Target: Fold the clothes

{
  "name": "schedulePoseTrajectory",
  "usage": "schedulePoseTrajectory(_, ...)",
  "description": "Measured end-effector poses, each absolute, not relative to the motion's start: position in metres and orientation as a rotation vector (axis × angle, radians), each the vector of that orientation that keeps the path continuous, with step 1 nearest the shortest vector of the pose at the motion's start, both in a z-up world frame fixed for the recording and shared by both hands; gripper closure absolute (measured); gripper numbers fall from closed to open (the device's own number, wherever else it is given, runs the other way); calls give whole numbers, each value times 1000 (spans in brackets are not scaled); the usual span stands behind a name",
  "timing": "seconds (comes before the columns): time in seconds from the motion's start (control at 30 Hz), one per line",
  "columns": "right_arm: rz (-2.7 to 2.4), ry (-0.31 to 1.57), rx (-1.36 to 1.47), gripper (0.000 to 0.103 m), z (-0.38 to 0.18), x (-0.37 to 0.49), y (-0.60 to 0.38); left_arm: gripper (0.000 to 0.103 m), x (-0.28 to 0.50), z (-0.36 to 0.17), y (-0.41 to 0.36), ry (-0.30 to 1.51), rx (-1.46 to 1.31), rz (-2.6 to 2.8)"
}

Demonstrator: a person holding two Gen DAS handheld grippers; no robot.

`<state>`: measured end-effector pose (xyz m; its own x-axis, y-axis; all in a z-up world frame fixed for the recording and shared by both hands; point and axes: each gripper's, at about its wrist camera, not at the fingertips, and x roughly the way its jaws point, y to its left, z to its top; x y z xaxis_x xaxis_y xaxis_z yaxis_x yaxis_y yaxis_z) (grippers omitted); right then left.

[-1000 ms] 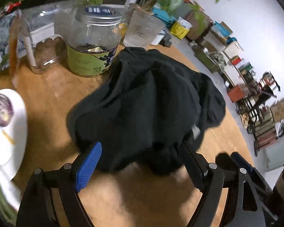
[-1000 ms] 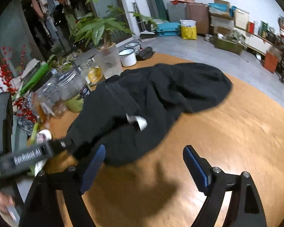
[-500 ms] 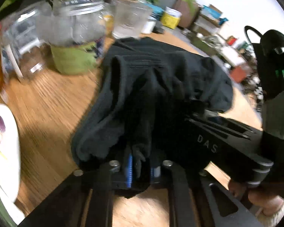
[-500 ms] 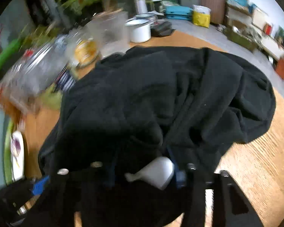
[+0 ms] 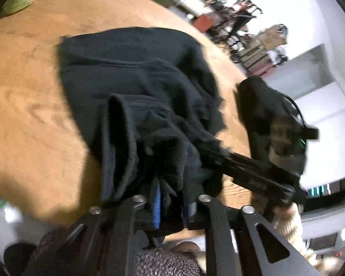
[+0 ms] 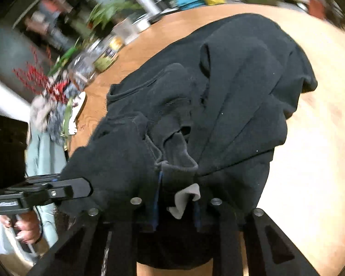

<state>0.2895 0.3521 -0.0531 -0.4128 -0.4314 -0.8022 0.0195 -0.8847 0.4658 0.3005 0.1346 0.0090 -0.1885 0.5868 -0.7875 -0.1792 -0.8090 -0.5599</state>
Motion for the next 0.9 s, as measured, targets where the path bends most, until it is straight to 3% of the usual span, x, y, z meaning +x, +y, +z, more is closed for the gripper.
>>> schedulePoseTrajectory(0.07,-2410,-582,1529,53,-45,308,361,39,308,22,125,-511,-1629,2075)
schedulePoseTrajectory(0.1,-2433,-574,1518,50,-37,314,366,37,307,31,114,-548,-1616,2087)
schedulePoseTrajectory(0.2,-2505,-544,1452,43,-12,325,381,34,310,61,82,-618,-1533,2179)
schedulePoseTrajectory(0.27,-2571,-536,1415,28,1,324,395,34,295,78,82,-566,-1502,2296)
schedulePoseTrajectory(0.37,-2649,-537,1444,25,3,306,413,33,266,83,119,-405,-1521,2352)
schedulePoseTrajectory(0.53,-2578,-688,1464,24,-23,261,420,33,217,35,211,-184,-1678,2201)
schedulePoseTrajectory(0.6,-2658,-659,1503,27,-32,245,414,36,210,16,224,-188,-1706,2195)
schedulePoseTrajectory(0.63,-2692,-660,1514,38,-35,240,414,38,207,9,226,-203,-1718,2191)
schedulePoseTrajectory(0.67,-2723,-664,1528,43,-39,236,415,39,206,2,226,-217,-1727,2180)
schedulePoseTrajectory(0.7,-2709,-688,1537,42,-44,232,417,42,205,-3,224,-229,-1732,2165)
schedulePoseTrajectory(0.73,-2678,-718,1533,43,-49,230,420,60,204,-9,223,-189,-1740,2175)
schedulePoseTrajectory(0.77,-2654,-743,1523,50,-54,229,423,88,205,-14,222,-145,-1747,2190)
schedulePoseTrajectory(0.8,-2652,-715,1525,58,-56,227,422,94,205,-16,219,-132,-1753,2193)
schedulePoseTrajectory(0.87,-2666,-631,1522,90,-55,226,418,96,205,-15,208,-149,-1744,2204)
schedulePoseTrajectory(0.9,-2678,-591,1508,95,-51,226,415,96,204,-6,193,-212,-1711,2212)
